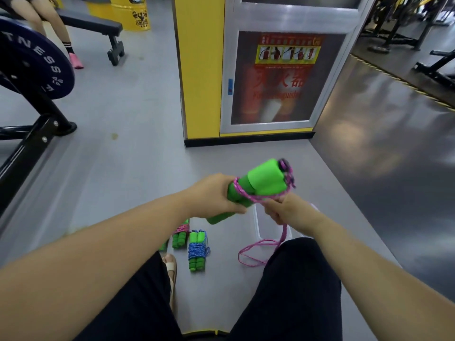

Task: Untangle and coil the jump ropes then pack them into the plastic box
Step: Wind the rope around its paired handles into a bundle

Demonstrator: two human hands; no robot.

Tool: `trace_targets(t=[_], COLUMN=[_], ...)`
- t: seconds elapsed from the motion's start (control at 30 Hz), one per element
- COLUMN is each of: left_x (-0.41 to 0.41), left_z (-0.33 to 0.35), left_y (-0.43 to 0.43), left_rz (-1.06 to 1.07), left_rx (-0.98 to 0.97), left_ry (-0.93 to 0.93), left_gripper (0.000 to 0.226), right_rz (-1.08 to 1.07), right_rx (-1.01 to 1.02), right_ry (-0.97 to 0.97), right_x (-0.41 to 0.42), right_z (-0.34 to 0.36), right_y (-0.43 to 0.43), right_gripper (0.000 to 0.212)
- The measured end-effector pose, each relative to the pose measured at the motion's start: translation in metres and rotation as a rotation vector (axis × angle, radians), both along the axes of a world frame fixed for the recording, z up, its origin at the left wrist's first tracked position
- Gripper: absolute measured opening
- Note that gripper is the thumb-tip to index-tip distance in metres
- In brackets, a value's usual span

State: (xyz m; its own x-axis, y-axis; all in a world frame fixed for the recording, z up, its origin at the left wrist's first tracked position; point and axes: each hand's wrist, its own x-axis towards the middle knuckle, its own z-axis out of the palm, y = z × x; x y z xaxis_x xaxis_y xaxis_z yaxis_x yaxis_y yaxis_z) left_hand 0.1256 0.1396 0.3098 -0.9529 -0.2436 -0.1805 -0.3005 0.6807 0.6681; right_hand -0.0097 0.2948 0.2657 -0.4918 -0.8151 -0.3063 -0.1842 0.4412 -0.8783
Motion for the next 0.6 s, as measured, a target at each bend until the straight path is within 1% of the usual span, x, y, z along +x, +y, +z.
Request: trace_targets(t=[0.03, 0.1, 0.13, 0.17, 0.2, 0.23, 0.3, 0.37, 0.43, 0.5, 0.53, 0.6], left_x=[0.001, 0.001, 0.000, -0.002, -0.004, -0.006, -0.009, -0.010, -0.012, -0.015, -0.016, -0.018], left_z=[0.000, -0.004, -0.007, -0.010, -0.013, -0.015, -0.017, -0.018, -0.021, -0.023, -0.022, -0.020], left_y=[-0.004, -0.015, -0.020, -0.025, -0.028, -0.031, -0.033, -0.030, -0.021, -0.008, -0.002, 0.007], left_rz=[0.061, 0.175, 0.223, 0.264, 0.304, 0.332, 0.353, 0.320, 0.215, 0.061, -0.026, -0.189], left_rx=[0.067, 0.129, 0.145, 0.145, 0.115, 0.037, -0.248, -0.556, -0.784, -0.910, -0.947, -0.994], left_ry=[0.011, 0.013, 0.006, -0.001, -0.012, -0.038, -0.141, -0.225, -0.275, -0.282, -0.272, -0.224], left_gripper=[0.021, 0.020, 0.021, 0.022, 0.024, 0.029, 0.037, 0.033, 0.025, 0.024, 0.025, 0.025], right_rz=[0.034, 0.033, 0.053, 0.093, 0.165, 0.251, 0.408, 0.533, 0.610, 0.598, 0.571, 0.525], right_rx=[0.004, 0.046, 0.074, 0.109, 0.151, 0.207, 0.296, 0.275, 0.225, 0.174, 0.165, 0.105], right_ry=[0.018, 0.009, 0.063, 0.163, 0.306, 0.472, 0.780, 0.972, 1.141, 1.278, 1.312, 1.256], right_x=[0.002, 0.007, 0.010, 0.014, 0.019, 0.026, 0.044, 0.059, 0.062, 0.053, 0.044, 0.025], right_z=[-0.011, -0.024, -0.027, -0.028, -0.029, -0.026, -0.012, 0.011, 0.041, 0.068, 0.079, 0.095], right_y=[0.003, 0.007, 0.008, 0.008, 0.006, 0.005, -0.001, -0.005, -0.012, -0.022, -0.026, -0.033], right_gripper=[0.022, 0.025, 0.026, 0.028, 0.029, 0.032, 0.035, 0.033, 0.031, 0.031, 0.032, 0.032])
